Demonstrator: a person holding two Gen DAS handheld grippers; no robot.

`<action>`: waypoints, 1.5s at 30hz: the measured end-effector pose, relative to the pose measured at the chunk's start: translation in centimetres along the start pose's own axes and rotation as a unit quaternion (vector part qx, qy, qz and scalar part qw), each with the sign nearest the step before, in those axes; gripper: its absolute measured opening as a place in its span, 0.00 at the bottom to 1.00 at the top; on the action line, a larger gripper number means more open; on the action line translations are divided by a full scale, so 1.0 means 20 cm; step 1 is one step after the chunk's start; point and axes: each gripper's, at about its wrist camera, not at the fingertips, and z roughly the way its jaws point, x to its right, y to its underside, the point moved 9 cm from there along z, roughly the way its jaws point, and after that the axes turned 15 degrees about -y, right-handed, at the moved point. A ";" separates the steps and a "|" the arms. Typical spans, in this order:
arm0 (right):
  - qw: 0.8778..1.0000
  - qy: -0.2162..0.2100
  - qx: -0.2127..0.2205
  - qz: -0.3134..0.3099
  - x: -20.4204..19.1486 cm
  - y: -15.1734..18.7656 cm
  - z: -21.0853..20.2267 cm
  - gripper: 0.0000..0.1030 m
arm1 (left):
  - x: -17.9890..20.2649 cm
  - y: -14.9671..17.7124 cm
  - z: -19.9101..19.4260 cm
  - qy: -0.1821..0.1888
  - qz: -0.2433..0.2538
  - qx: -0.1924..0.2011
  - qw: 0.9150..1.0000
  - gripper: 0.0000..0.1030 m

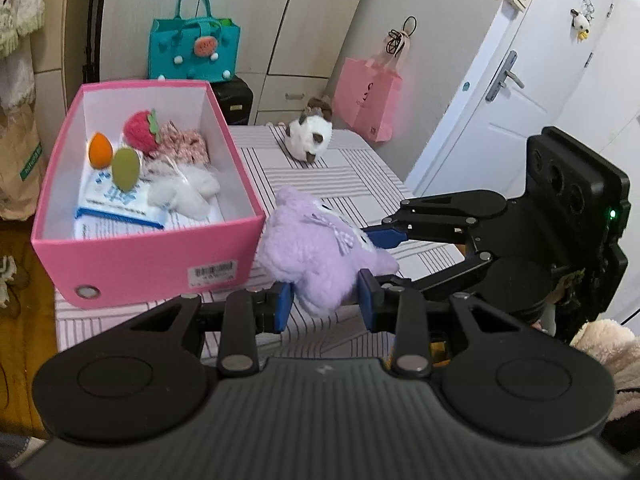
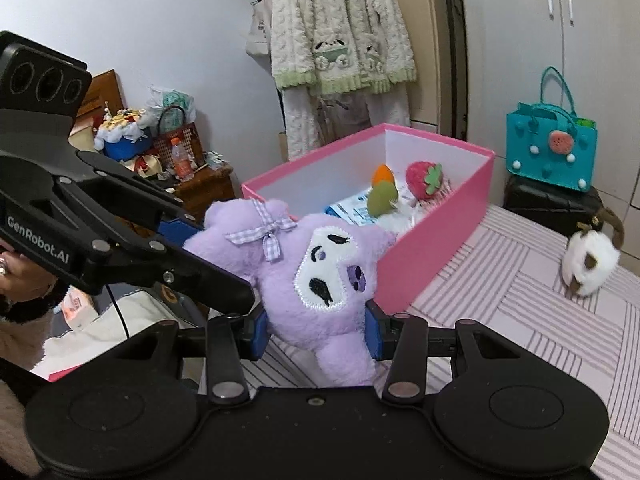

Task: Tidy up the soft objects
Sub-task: 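Lower the purple plush into the box and open the right tool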

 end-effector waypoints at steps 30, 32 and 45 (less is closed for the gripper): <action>0.988 0.117 -0.062 -0.082 0.59 -0.55 0.54 0.48 | -0.60 -0.57 0.60 -0.019 -0.097 0.008 0.995 0.32; 0.985 0.120 -0.083 -0.090 0.63 -0.54 0.59 0.48 | -0.62 -0.57 0.66 -0.018 -0.109 -0.004 0.994 0.32; 0.947 0.162 -0.192 -0.201 0.71 -0.54 0.71 0.48 | -0.69 -0.53 0.83 0.001 -0.130 -0.038 0.991 0.30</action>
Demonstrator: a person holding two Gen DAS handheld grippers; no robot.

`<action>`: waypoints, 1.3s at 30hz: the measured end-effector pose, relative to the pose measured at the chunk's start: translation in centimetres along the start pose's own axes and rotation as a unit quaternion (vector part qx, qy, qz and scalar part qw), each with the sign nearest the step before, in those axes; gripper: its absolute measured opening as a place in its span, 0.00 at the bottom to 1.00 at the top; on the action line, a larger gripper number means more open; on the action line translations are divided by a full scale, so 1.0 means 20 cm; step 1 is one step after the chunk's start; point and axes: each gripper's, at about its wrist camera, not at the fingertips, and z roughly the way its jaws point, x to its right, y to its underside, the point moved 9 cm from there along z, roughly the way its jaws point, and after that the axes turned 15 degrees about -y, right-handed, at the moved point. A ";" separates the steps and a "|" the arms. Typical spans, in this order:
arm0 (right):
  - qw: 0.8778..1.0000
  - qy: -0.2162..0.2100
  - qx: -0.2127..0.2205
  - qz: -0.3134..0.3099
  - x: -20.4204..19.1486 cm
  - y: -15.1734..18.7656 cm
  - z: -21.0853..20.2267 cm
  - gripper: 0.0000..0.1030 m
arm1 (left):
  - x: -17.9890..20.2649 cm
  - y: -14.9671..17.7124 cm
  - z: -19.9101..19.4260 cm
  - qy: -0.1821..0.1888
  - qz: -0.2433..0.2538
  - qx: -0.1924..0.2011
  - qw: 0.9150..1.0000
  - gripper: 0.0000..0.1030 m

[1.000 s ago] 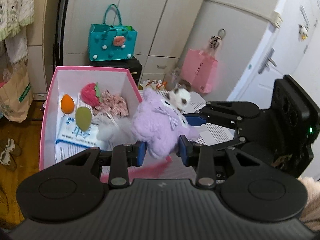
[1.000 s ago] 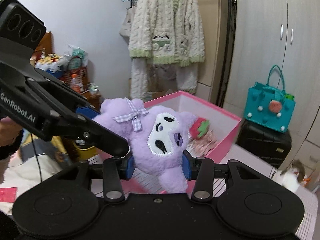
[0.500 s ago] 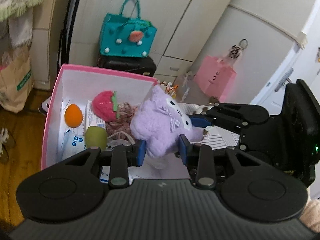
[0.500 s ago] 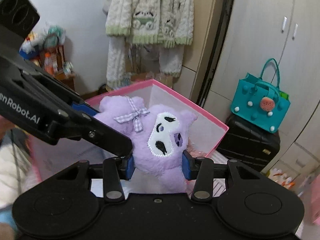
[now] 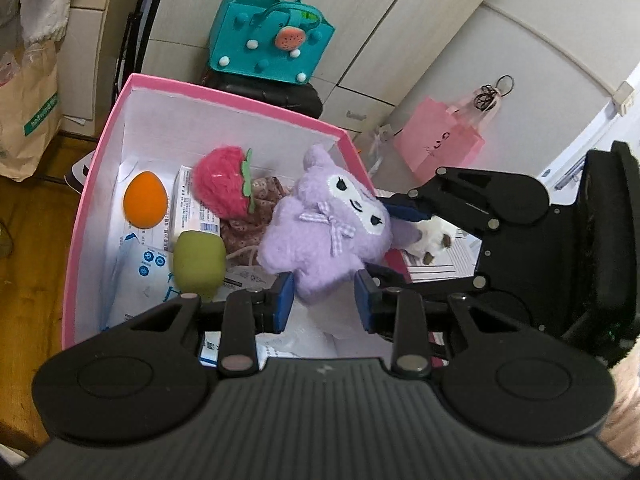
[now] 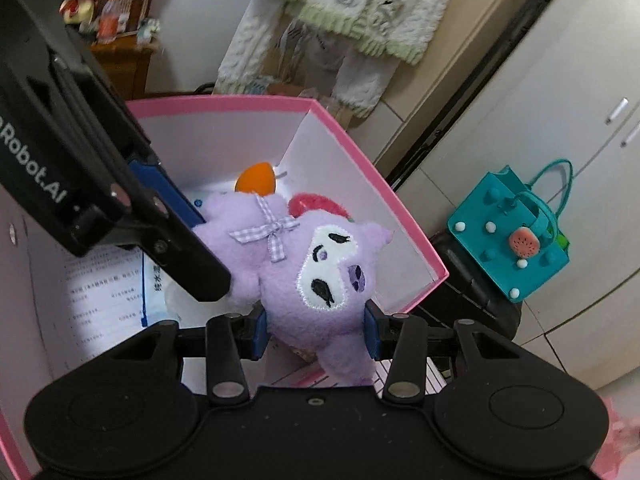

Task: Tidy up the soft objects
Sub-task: 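Lower the purple plush into the box and open the right tool, then withdraw the open right tool from the box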

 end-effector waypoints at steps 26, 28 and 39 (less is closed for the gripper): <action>0.990 -0.077 0.075 0.091 -0.13 0.11 -0.26 0.58 | 0.01 0.06 -0.12 -0.053 0.049 0.007 0.997 0.37; 0.984 -0.094 0.090 0.122 -0.14 0.12 -0.30 0.58 | 0.04 0.09 -0.17 -0.045 0.064 0.001 0.997 0.38; 0.962 -0.155 0.134 0.182 -0.30 0.16 -0.51 0.58 | 0.18 0.22 -0.50 -0.060 0.113 0.023 0.992 0.41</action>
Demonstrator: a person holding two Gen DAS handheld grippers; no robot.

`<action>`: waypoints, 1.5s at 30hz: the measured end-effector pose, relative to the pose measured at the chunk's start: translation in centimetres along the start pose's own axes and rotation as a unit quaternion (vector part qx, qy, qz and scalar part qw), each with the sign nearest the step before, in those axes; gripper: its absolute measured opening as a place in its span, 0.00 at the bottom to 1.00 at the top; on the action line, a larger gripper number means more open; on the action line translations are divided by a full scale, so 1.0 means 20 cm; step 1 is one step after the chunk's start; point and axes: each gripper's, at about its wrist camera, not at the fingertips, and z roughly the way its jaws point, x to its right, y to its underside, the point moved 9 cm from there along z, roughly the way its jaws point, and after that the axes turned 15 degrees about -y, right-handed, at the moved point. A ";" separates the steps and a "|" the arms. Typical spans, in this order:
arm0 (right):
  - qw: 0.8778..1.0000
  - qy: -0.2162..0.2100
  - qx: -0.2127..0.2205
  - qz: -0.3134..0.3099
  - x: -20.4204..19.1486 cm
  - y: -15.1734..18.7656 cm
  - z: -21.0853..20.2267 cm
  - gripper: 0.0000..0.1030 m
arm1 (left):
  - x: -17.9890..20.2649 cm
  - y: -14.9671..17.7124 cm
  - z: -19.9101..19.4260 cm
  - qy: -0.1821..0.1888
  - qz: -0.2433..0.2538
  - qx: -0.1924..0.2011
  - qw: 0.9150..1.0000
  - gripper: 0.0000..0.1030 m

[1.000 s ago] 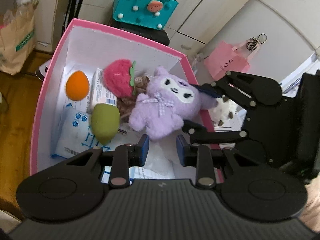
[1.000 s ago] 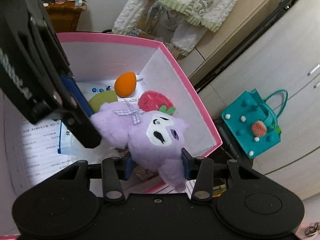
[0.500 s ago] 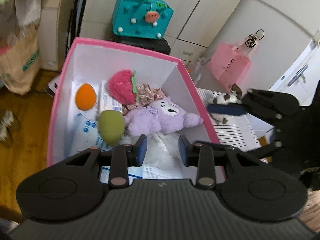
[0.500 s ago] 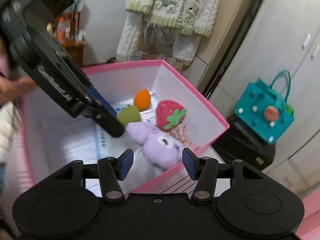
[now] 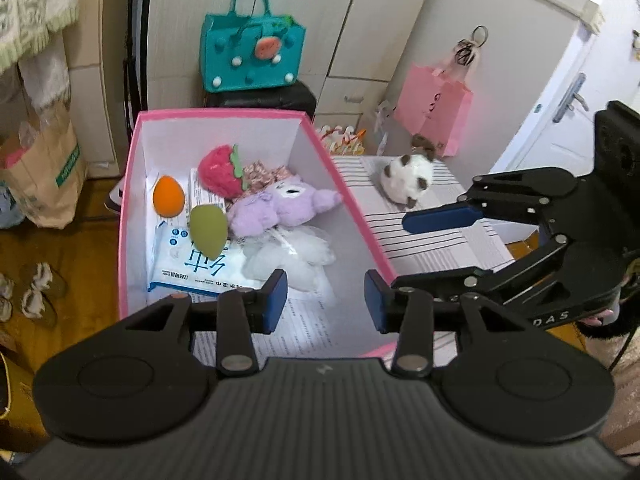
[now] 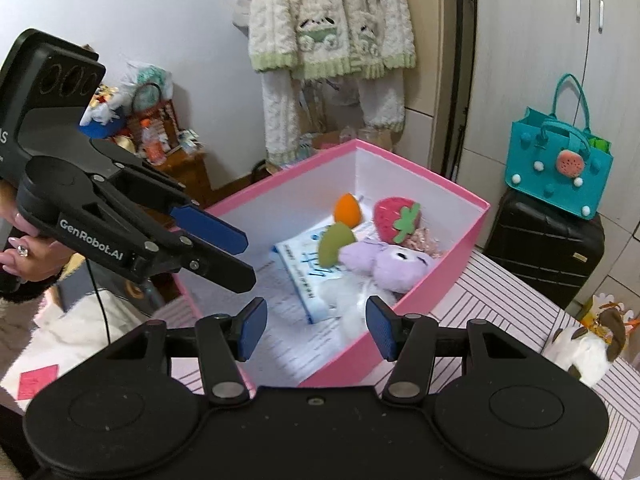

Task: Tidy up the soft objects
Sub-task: 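Withdraw the open right tool from the box, then move both open tools toward the white-brown plush on the bed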

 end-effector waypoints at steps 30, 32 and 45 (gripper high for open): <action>0.995 0.016 0.053 0.085 -0.20 0.63 -0.50 0.70 | 0.56 0.52 -0.36 0.015 0.115 0.046 0.992 0.52; 0.994 0.033 0.057 0.092 -0.17 0.69 -0.51 0.70 | 0.59 0.55 -0.33 0.012 0.117 0.046 0.992 0.52; 0.985 0.136 0.083 0.071 0.08 0.87 -0.50 0.79 | 0.73 0.41 -0.06 -0.013 0.100 0.088 0.991 0.62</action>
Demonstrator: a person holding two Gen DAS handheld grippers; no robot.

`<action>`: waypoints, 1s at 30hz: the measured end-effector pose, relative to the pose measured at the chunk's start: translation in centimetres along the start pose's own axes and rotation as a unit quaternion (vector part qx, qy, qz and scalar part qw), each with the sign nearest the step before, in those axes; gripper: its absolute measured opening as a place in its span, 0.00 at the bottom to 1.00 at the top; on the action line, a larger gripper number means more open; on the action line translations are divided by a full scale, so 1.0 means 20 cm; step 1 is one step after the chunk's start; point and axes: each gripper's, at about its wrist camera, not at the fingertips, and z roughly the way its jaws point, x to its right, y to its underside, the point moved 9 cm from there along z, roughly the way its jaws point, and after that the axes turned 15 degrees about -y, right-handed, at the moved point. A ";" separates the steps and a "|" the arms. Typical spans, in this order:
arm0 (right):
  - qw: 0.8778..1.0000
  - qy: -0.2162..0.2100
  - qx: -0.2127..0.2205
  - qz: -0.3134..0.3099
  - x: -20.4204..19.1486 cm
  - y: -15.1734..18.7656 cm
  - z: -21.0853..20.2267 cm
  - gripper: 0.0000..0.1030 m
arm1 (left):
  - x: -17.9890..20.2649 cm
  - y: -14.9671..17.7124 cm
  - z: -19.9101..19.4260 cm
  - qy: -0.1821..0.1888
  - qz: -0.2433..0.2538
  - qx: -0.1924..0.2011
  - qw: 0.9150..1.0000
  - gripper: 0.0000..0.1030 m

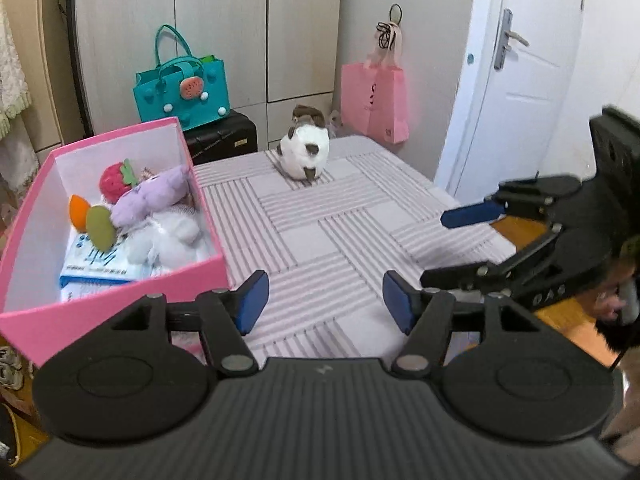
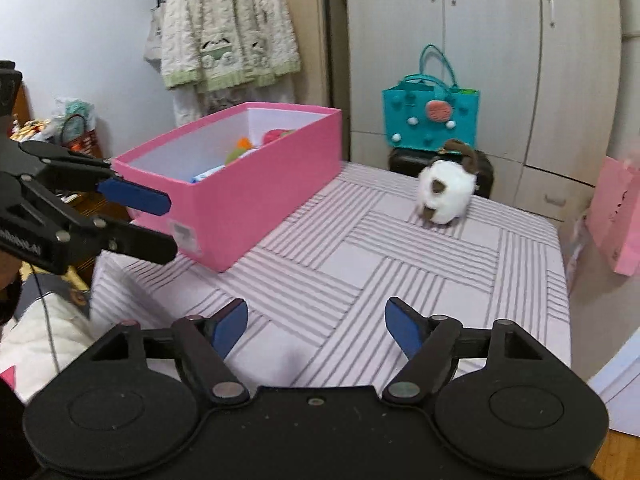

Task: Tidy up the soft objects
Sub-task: 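Move both open tools toward the white-brown plush on the bed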

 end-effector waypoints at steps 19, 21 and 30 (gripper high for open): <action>0.992 0.030 0.115 -0.033 0.44 -0.15 0.02 0.81 | 0.17 -0.33 0.38 0.040 -0.089 0.052 0.994 0.83; 0.993 0.027 0.113 -0.017 0.48 -0.17 0.04 0.86 | 0.19 -0.36 0.43 0.032 -0.089 0.058 0.994 0.83; 0.995 0.044 0.083 -0.033 0.67 -0.22 0.27 0.86 | 0.22 -0.45 0.75 -0.005 -0.085 0.040 0.996 0.83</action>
